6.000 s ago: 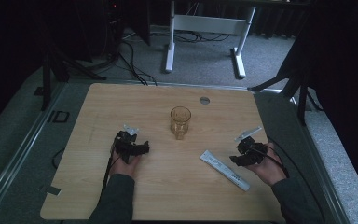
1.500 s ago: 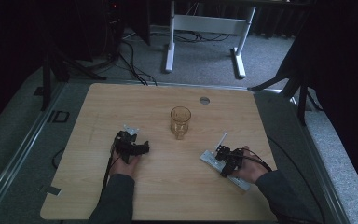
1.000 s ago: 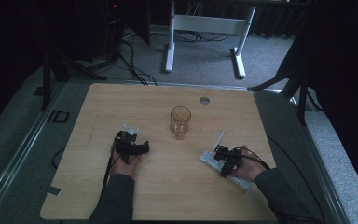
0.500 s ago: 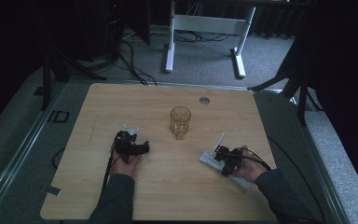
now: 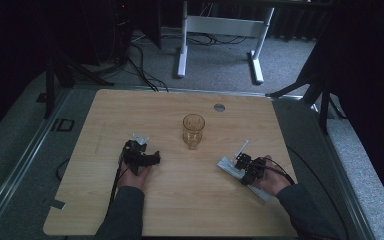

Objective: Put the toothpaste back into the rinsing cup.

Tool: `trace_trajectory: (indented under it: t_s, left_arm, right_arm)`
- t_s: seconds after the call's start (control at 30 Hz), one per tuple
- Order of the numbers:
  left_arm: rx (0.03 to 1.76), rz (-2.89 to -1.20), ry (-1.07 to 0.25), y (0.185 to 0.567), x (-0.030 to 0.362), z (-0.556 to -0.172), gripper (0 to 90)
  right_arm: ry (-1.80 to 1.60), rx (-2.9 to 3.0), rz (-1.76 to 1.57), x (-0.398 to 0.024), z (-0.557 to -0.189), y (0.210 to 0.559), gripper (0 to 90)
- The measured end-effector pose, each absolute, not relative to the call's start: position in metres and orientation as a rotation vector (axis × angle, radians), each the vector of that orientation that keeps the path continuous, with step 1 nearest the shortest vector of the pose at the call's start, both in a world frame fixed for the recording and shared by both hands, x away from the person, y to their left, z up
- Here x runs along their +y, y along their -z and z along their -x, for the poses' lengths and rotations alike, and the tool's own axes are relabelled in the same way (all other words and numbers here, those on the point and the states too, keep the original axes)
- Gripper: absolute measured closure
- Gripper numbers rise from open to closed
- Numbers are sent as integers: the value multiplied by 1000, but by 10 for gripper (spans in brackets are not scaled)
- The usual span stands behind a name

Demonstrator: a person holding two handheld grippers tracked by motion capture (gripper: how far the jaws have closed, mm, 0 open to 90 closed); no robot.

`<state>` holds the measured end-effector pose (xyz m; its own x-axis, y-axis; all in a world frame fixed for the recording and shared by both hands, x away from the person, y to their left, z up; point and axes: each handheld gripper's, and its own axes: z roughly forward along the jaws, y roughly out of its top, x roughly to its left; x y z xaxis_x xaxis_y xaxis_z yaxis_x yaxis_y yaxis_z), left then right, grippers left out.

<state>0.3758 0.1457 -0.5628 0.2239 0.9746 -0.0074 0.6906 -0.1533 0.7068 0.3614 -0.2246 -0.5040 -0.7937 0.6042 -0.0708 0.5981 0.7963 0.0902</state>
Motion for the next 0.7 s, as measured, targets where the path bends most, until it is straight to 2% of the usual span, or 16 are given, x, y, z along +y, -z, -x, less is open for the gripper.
trace_trajectory:
  t_s: [0.43, 0.7]
  left_arm:
    - [1530, -1915, -625, 563, 146, -376, 143]
    - [1530, -1915, -625, 563, 146, -376, 143]
  right_arm:
    - [-304, 2818, -1017, -232, -368, 474, 707]
    - [-357, 2793, -1032, -232, -371, 468, 708]
